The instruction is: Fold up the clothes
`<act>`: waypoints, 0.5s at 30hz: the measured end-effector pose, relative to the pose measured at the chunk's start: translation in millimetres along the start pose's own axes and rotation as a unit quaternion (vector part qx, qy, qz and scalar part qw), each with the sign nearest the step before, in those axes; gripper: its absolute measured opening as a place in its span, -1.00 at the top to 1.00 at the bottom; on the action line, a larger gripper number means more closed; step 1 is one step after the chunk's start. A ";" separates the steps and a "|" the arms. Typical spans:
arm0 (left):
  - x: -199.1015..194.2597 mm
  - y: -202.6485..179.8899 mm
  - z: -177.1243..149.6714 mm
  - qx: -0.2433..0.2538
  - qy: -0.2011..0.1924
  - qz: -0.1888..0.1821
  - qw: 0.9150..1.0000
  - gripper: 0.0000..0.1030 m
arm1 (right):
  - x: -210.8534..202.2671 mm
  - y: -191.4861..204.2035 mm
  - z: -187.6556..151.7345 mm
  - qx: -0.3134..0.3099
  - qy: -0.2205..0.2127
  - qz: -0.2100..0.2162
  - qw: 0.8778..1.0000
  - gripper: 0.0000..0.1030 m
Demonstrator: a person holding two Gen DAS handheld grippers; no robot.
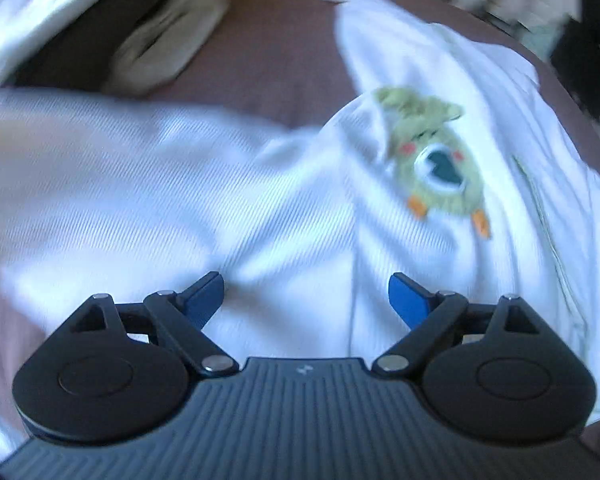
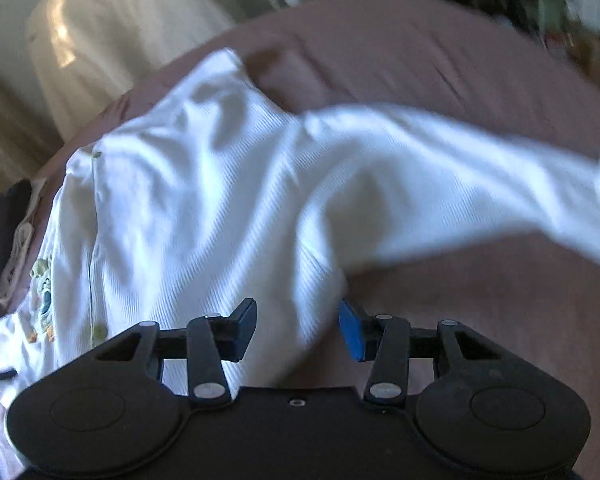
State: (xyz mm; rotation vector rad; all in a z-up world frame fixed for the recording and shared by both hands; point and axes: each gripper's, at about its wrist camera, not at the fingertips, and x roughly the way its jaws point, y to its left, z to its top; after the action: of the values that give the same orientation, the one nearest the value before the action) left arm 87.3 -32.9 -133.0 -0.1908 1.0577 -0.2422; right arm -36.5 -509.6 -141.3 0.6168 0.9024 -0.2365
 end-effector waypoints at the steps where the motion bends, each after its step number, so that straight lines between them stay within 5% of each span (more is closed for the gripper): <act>1: -2.7 7.4 -8.8 -0.022 0.002 -0.011 1.000 -0.74 | 1.0 -5.7 -6.7 0.016 0.007 0.012 1.000 -0.01; 4: -10.2 20.2 -38.2 -0.077 -0.008 -0.073 0.994 -0.74 | 9.9 -18.0 -24.2 0.057 0.008 0.049 0.997 -0.07; 7: -5.7 25.3 -48.1 -0.102 -0.011 -0.096 0.990 -0.74 | 26.5 -24.4 -25.7 0.107 -0.029 0.079 0.991 -0.10; 9: -5.8 22.8 -50.1 -0.099 -0.010 -0.095 0.990 -0.74 | 36.8 -22.9 -17.6 0.121 -0.050 0.094 0.987 0.24; 10: -7.2 21.2 -49.9 -0.095 -0.010 -0.092 0.991 -0.74 | 37.8 -17.1 -12.9 0.110 -0.060 0.087 0.988 0.85; 12: -11.8 18.6 -51.9 -0.089 -0.007 -0.086 0.992 -0.74 | 24.3 4.8 -4.6 0.042 -0.087 0.038 0.995 0.88; 15: -14.9 17.2 -52.4 -0.086 0.004 -0.079 0.993 -0.74 | -26.1 20.3 -11.8 -0.050 -0.149 -0.062 0.986 0.92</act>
State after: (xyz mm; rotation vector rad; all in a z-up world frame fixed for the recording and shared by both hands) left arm 36.2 -14.2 -150.3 -0.4303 1.0725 -0.2954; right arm -51.1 -487.8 -118.0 0.4197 0.6588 -0.3823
